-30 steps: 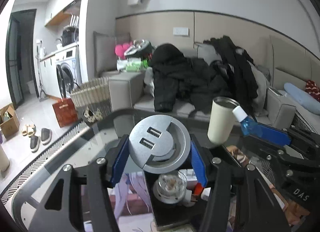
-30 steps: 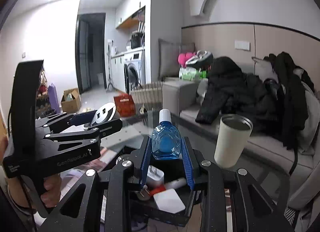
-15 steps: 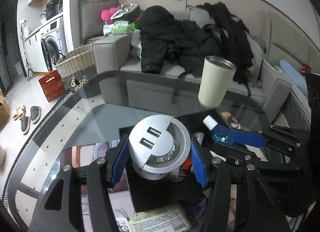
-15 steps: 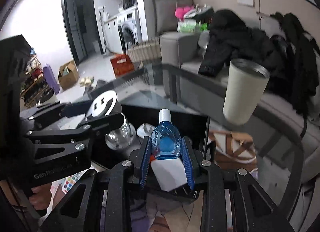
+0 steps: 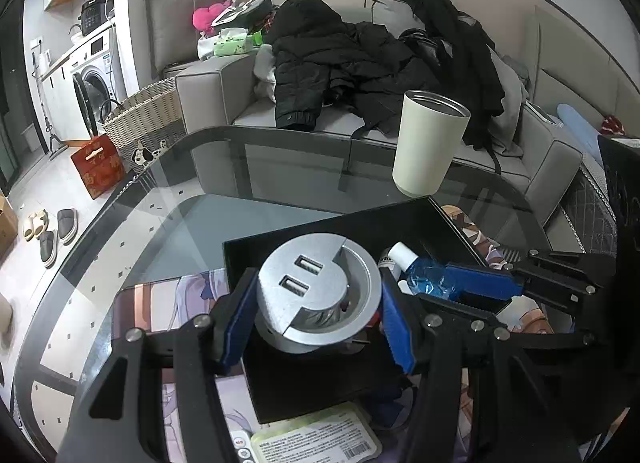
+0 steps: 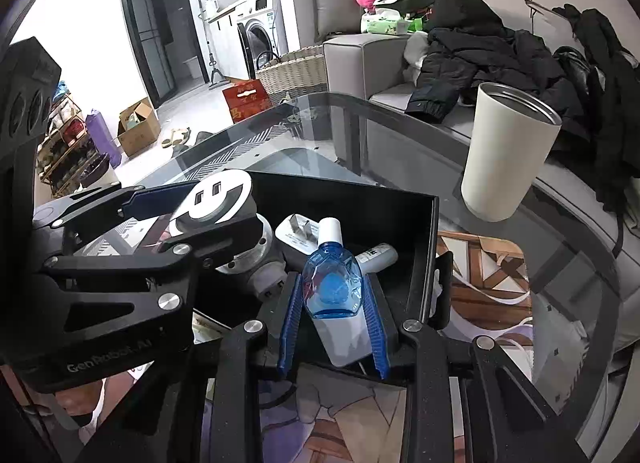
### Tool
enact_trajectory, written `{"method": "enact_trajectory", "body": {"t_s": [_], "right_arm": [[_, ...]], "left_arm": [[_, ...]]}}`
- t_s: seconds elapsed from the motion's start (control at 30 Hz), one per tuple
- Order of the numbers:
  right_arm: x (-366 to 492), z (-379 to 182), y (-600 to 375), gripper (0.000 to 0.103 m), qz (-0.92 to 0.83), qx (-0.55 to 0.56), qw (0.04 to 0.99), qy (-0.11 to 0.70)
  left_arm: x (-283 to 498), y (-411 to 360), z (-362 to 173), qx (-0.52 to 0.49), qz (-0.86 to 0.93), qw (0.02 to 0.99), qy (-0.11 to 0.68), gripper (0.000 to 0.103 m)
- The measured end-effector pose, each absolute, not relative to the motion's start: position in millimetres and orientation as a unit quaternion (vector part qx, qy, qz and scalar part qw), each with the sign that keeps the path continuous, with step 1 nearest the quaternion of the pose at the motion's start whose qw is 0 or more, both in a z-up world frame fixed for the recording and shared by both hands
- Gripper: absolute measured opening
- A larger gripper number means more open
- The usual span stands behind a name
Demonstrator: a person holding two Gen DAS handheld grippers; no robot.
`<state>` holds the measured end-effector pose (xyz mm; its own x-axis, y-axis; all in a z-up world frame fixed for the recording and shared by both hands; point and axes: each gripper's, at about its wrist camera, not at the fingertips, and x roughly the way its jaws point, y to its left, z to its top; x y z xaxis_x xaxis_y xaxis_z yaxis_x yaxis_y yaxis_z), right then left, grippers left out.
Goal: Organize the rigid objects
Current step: 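Lower both held items into the black box and open both tools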
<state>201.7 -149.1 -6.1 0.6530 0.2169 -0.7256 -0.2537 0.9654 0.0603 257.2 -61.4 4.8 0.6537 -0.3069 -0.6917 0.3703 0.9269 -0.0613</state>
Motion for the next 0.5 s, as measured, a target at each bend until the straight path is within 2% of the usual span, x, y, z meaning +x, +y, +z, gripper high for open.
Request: {"method": "enact_trajectory", "body": {"t_s": [0.17, 0.5], "right_arm": [[202.8, -7.8, -150.4, 0.030, 0.135, -0.014, 0.905, 0.404], [200.3, -3.8, -154.8, 0.032, 0.136, -0.003, 0.907, 0.399]], "left_arm": [[253.3, -58.7, 10.0, 0.040, -0.188, 0.912, 0.361, 0.067], [246.7, -52.1, 19.3, 0.032, -0.188, 0.919, 0.345, 0.069]]}}
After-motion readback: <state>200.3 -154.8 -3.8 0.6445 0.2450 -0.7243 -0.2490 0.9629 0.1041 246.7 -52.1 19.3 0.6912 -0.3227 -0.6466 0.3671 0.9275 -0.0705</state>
